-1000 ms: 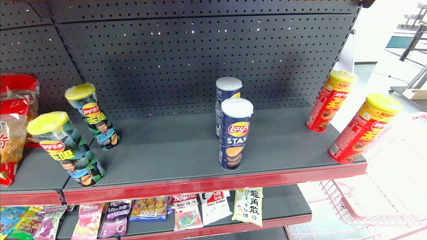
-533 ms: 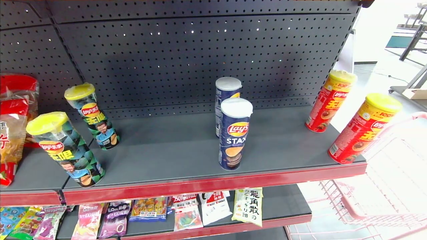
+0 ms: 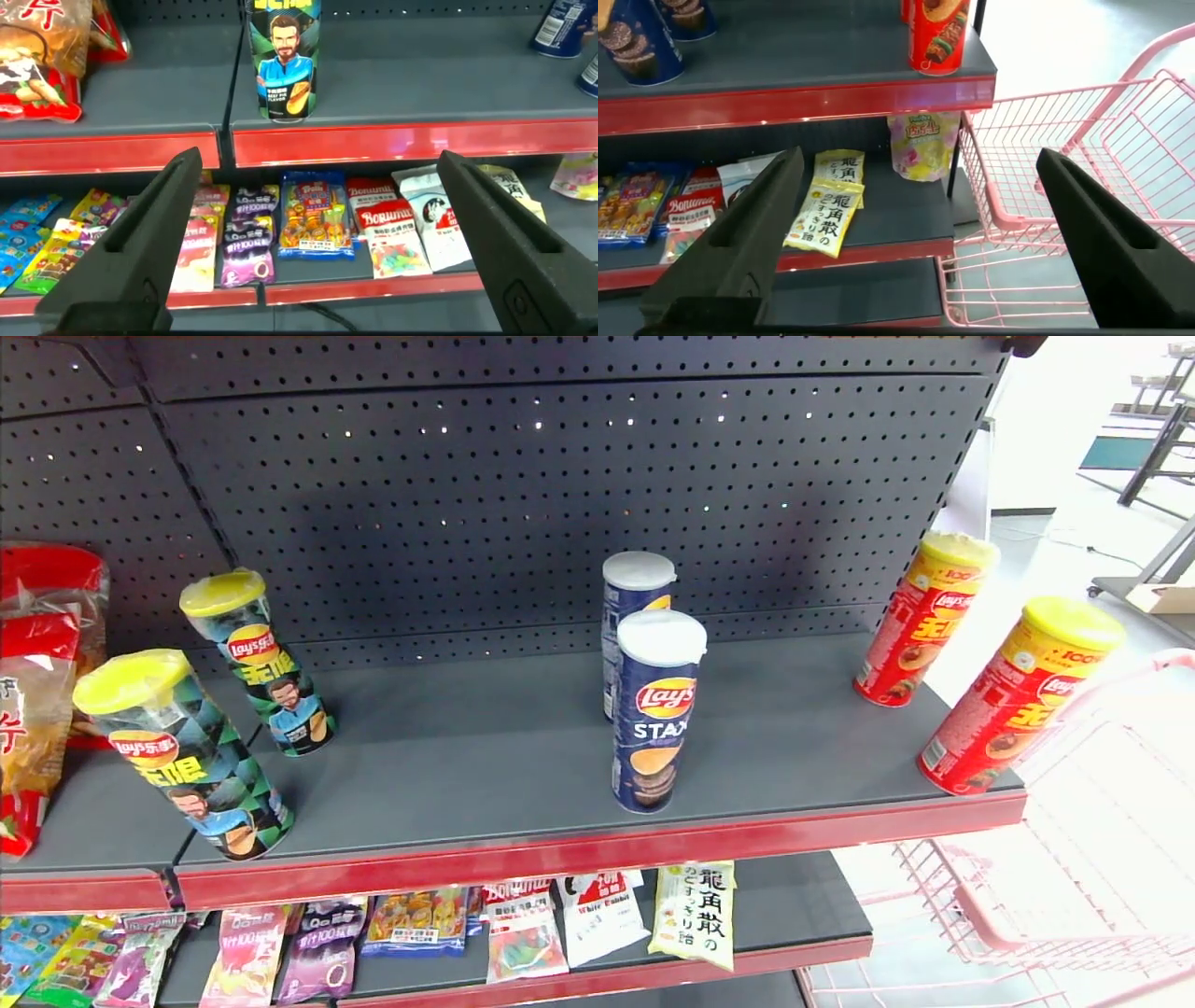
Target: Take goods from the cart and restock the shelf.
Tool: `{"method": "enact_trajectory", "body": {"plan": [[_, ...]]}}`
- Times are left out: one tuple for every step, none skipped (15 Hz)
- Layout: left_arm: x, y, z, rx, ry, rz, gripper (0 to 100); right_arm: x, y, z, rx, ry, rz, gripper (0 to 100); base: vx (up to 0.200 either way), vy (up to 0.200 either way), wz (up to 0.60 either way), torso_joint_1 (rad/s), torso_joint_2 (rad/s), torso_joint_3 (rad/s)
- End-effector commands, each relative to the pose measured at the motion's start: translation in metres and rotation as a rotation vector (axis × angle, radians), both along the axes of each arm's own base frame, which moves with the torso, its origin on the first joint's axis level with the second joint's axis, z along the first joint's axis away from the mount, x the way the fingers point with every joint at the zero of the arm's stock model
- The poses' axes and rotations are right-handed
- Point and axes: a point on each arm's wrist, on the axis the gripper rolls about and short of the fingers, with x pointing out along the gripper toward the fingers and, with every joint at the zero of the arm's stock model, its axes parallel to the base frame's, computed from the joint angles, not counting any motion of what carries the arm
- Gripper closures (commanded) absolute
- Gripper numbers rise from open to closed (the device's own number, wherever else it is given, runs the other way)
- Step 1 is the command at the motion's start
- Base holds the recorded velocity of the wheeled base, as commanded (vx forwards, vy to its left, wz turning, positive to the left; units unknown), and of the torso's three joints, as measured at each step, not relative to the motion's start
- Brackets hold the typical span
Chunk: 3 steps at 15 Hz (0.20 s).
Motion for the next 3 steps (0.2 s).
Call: {"method": "enact_trajectory", "body": {"plan": [[-0.0001,0.0,0.0001,0.0,-0.001,0.001,0,0.0,0.0,0.0,-0.001,0.0,-0.002,0,0.0,0.0,0.0,0.0,0.0,0.0],[-0.0001,0.0,0.0002,-0.001,-0.002,-0.001,0,0.0,0.0,0.0,-0.001,0.0,-0.002,0,0.0,0.0,0.0,0.0,0.0,0.0],[-0.0001,0.0,0.0001,0.0,-0.001,-0.001,0,0.0,0.0,-0.0002,-0.001,0.001,-0.002,0,0.0,0.0,0.0,0.0,0.0,0.0]]}}
